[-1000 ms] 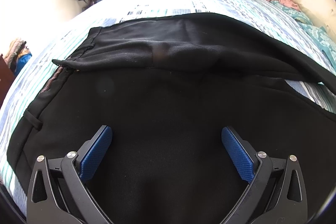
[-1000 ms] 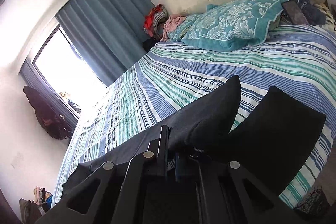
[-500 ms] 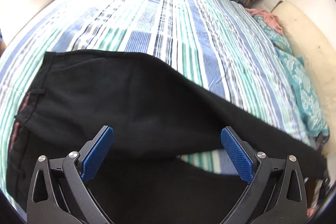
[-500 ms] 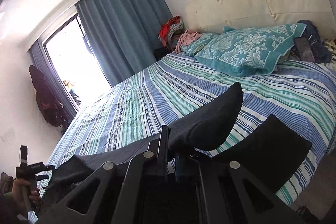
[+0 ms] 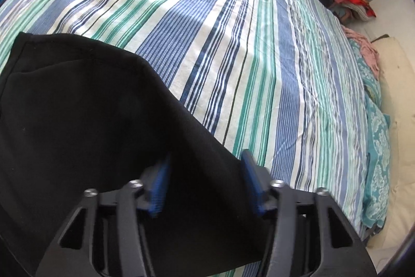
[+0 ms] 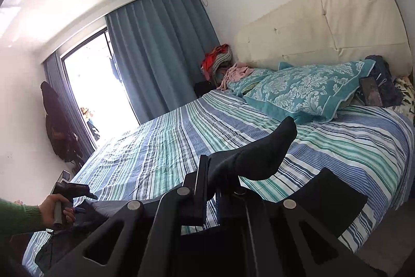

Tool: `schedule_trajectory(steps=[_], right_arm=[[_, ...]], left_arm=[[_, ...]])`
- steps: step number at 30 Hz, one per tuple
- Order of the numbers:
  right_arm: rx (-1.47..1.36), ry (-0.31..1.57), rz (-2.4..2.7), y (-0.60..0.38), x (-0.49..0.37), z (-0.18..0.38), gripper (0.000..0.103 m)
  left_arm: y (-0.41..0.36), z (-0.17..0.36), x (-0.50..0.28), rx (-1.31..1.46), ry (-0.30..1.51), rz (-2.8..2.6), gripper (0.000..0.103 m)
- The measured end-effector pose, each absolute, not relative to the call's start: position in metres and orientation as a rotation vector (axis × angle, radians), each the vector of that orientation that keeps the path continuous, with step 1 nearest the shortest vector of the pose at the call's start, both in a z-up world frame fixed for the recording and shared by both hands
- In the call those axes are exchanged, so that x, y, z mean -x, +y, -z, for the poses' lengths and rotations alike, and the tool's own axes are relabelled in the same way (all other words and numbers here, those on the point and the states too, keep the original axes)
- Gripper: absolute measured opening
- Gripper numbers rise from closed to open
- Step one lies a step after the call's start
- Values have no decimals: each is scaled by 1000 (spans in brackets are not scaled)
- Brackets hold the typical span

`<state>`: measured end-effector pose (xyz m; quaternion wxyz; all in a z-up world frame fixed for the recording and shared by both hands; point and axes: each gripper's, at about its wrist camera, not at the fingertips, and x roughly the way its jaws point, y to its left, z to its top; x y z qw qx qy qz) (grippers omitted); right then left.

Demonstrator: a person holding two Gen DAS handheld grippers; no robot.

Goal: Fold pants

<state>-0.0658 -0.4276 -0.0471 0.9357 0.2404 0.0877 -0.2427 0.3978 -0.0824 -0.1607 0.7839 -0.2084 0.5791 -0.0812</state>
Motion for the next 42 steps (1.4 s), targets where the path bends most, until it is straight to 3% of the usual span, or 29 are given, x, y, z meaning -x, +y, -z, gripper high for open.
schedule_trajectory(steps=[5,10,16,19,32,38,42], right_arm=[[-553,215,524,-451,59,63,5],[-663,214,568,-494,68,73,5],[-796,419,598,-538,75,119,5],[-923,485,603,-548,87,152,5],[-1037,534,699,-563,111,177,5],[-716,515,651,-558,89,128,5],[-921,750,723,-588,93,179,5]], left_arm=[[-59,112,-360,584,1087,272,4],[-19,54,-230,528,961,352,5],[-5,121,-112,442,1136,353,5],[-11,141,-101,430,1177,359,5],[-24,148,-88,376,1221,377,4],[-40,148,-83,333,1219,411,5],[-41,155,-77,323,1248,412,5]])
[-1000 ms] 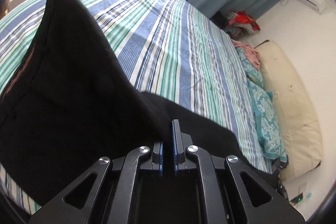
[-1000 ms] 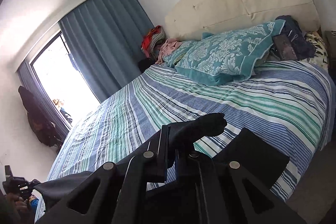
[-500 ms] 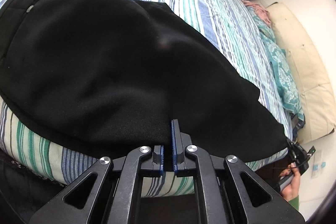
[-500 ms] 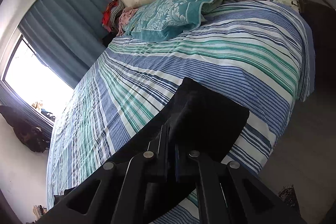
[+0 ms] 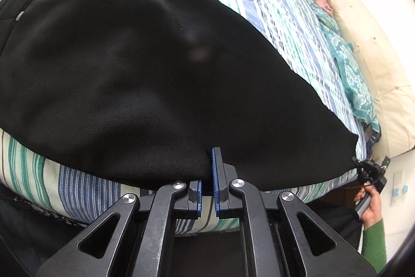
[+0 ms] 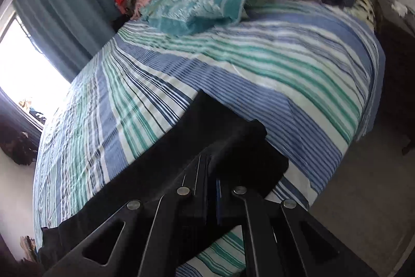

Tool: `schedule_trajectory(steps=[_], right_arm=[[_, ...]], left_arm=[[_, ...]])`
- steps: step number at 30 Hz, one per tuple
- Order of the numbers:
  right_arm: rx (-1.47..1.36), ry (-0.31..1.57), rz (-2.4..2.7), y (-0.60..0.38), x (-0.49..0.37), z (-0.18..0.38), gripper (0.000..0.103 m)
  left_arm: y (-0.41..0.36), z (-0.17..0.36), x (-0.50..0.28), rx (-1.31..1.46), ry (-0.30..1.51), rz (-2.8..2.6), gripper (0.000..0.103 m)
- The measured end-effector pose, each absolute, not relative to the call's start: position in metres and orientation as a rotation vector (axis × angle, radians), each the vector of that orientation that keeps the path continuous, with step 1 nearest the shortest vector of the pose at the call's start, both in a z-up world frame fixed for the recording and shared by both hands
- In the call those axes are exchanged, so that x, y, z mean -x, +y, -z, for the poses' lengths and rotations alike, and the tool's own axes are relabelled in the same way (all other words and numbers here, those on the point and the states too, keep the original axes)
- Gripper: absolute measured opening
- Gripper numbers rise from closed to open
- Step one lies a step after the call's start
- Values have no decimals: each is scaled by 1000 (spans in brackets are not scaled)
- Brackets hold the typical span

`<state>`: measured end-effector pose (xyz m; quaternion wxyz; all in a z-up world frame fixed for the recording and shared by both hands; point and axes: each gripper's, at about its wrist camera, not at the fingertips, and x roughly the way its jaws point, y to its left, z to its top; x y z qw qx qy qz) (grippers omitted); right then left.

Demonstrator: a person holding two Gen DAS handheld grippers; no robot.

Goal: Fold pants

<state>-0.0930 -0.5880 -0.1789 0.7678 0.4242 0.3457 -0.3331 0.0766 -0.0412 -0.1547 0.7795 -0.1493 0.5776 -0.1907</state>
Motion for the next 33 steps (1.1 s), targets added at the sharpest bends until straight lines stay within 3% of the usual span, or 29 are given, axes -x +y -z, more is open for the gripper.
schedule_trajectory(steps=[3,6,7,9,10,11,12,16,17,18,20,24,26,30,33], right_arm=[[-1023,751,706,-598,105,195,6],[-1013,728,723,-595,113,188,31],[-1024,709,733,-594,117,185,46],[-1019,659,771,-590,128,171,56],[-988,662,827,-584,132,163,66],[-946,660,886,-578,135,153,71],[-914,639,921,-571,139,142,71],[-872,518,892,-535,147,113,74],[-863,500,862,-525,140,110,79],[-845,493,827,-513,130,108,79],[-800,502,726,-486,99,110,80],[-721,643,440,-427,22,133,80],[-646,745,325,-402,-11,144,80],[-488,952,268,-367,-48,174,80],[-448,980,281,-364,-52,186,86]], left_arm=[[-41,152,-76,310,1253,415,6],[-46,154,-78,290,1268,406,8],[-47,152,-77,283,1279,402,10],[-45,147,-73,257,1308,390,16],[-41,144,-69,242,1318,389,17],[-37,139,-63,214,1324,371,26],[-31,135,-56,187,1324,345,38],[-5,100,-44,158,1214,330,44],[-3,92,-49,147,1166,331,51],[-2,85,-56,133,1122,343,65],[-8,80,-77,89,1059,383,78],[-24,112,-115,-130,1034,319,77],[-14,141,-122,-185,1129,217,63],[3,141,-97,-206,1101,182,63],[6,125,-89,-180,1085,186,66]])
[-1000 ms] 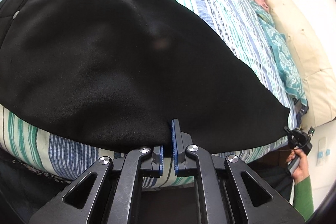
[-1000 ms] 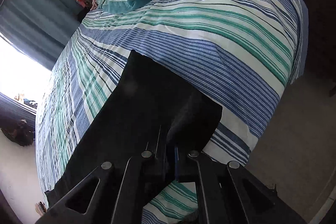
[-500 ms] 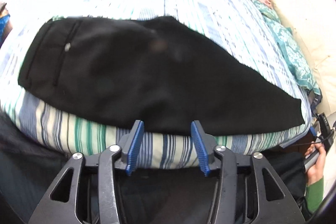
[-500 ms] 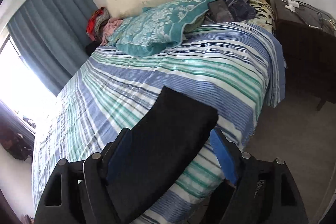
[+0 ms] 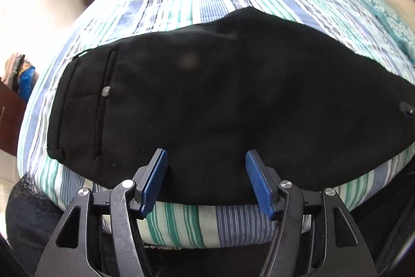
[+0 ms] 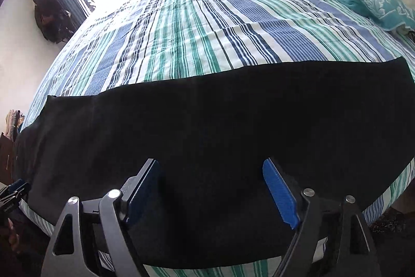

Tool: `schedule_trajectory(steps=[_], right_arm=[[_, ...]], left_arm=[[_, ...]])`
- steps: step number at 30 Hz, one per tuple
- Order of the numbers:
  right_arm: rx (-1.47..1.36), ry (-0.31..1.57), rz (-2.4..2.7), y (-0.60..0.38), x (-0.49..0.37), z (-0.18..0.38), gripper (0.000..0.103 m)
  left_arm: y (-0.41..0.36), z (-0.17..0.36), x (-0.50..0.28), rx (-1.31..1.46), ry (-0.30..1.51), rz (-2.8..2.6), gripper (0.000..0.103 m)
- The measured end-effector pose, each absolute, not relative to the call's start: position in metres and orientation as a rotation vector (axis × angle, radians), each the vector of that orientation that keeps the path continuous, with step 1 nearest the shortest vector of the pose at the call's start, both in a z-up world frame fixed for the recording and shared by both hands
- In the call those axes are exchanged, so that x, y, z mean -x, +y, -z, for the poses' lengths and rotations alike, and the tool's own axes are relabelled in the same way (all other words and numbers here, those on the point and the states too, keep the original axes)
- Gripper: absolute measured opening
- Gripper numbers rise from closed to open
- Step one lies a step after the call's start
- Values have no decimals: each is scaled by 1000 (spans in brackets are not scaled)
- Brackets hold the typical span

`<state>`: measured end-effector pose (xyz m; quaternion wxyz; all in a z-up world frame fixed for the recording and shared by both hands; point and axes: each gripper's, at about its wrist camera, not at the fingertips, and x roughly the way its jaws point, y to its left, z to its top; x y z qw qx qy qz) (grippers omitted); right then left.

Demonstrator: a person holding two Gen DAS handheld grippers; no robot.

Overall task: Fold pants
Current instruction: 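Press and smooth the folded black pants with both open tools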

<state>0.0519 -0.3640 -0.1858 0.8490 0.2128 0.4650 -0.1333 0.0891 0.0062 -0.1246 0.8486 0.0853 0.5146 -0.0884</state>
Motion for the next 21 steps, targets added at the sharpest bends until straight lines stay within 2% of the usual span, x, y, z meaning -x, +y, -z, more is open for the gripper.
schedule_trajectory(steps=[1,3,5,10,12,16,18,21], right_arm=[[-439,989,271,-363,-54,187,92],[-398,1000,268,-357,-56,191,95],[-366,1007,265,-353,-58,191,102],[-350,998,273,-348,-58,192,103],[-349,994,272,-347,-59,192,103],[-330,986,269,-345,-58,193,103],[-322,982,265,-345,-57,194,103],[-314,979,260,-344,-58,195,103]], left_arm=[[9,117,-86,-137,1061,210,67],[3,100,-87,-86,1003,262,85],[-11,89,-95,-85,961,321,90],[-67,87,-151,-133,941,436,90],[-75,105,-182,-147,981,383,90],[-31,160,-225,-40,1099,130,90],[-19,162,-217,19,1058,151,90],[-26,152,-205,-41,1077,182,90]])
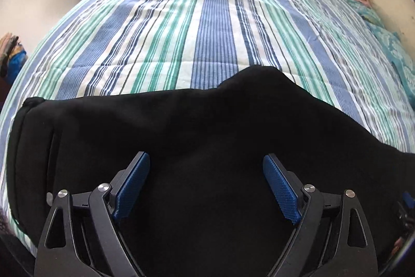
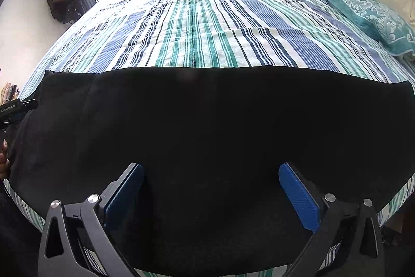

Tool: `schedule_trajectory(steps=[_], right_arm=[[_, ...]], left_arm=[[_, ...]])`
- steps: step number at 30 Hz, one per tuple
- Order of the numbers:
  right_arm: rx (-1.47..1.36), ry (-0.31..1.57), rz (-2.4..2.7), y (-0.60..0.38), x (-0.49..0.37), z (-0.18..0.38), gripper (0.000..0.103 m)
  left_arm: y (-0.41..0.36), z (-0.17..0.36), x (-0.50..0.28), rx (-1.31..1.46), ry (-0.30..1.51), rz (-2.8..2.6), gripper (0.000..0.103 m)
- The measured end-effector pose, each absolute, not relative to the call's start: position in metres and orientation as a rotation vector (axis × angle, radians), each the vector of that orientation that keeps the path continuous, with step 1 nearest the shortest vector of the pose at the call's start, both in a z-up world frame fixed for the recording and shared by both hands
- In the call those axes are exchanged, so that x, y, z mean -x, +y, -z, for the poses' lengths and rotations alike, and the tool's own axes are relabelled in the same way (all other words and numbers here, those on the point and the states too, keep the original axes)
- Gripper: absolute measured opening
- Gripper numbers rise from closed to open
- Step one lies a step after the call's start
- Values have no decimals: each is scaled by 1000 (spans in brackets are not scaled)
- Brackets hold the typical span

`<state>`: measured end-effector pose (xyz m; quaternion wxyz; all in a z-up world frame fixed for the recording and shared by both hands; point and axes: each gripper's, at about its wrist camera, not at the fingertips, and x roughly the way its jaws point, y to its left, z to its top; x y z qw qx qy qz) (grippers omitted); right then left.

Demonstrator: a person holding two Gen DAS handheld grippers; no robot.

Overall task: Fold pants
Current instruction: 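Press and smooth the folded black pants with both open tools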

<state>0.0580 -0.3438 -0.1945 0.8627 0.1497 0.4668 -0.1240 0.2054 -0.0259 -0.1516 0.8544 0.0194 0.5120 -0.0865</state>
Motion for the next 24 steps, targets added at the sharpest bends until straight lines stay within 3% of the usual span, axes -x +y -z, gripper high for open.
schedule_trajectory(steps=[7,15,24], right_arm=[[-307,982,260,-343,-58,195,103],[-297,973,265,-342,-58,195,103],[-293,971,262,-342,-57,195,103]], left_arm=[[-57,117,-197,-60,999,374,92],[-58,168,-244,-68,1091,255,95],[-40,125,-200,-22,985,341,96]])
